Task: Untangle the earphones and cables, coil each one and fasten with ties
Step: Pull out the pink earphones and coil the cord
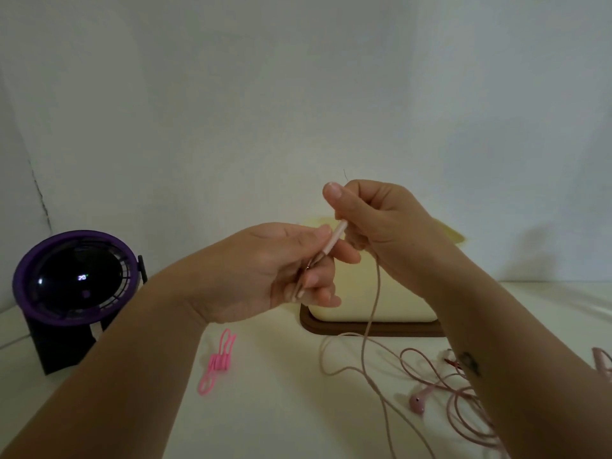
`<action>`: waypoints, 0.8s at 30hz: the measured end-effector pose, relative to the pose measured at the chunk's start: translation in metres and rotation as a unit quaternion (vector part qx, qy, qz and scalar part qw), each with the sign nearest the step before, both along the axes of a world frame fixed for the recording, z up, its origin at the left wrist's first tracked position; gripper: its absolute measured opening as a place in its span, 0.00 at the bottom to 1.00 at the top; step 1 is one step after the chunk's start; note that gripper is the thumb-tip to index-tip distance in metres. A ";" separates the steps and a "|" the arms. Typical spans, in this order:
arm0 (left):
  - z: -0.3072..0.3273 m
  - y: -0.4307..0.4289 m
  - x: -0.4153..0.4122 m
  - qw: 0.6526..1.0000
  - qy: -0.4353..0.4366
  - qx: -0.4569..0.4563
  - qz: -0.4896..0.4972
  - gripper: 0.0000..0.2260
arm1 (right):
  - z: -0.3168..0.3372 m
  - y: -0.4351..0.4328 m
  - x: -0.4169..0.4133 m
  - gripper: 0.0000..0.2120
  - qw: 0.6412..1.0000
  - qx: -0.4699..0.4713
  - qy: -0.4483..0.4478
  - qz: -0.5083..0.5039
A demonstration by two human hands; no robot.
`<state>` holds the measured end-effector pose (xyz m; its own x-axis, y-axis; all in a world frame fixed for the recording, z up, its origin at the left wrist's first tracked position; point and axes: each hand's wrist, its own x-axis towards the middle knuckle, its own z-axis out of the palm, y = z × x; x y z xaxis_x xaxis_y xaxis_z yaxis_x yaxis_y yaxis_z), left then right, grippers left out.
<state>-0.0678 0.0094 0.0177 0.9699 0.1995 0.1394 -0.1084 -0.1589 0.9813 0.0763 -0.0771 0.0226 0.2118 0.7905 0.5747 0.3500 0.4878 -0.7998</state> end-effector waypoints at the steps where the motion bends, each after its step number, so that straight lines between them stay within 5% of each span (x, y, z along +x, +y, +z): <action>1: -0.001 0.000 0.002 1.000 0.000 -0.002 0.002 0.14 | 0.000 0.000 -0.001 0.16 1.000 0.004 -0.018 -0.023; 11: -0.002 0.002 0.004 1.000 -0.028 0.002 -0.002 0.13 | 0.006 -0.005 -0.004 0.13 0.997 0.015 -0.046 -0.059; 15: -0.001 0.006 0.002 0.999 -0.043 0.002 0.027 0.12 | 0.011 -0.011 0.005 0.04 0.996 -0.033 -0.065 -0.047; 24: -0.006 0.008 0.005 0.997 -0.060 0.033 0.038 0.20 | 0.023 -0.026 -0.004 0.03 0.970 -0.013 -0.195 -0.144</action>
<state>-0.0625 0.0177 0.0119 0.9279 0.2592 0.2680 -0.2088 -0.2342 0.9495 0.0728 -0.1033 0.0451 0.1966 0.7456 0.6368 0.7477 0.3061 -0.5893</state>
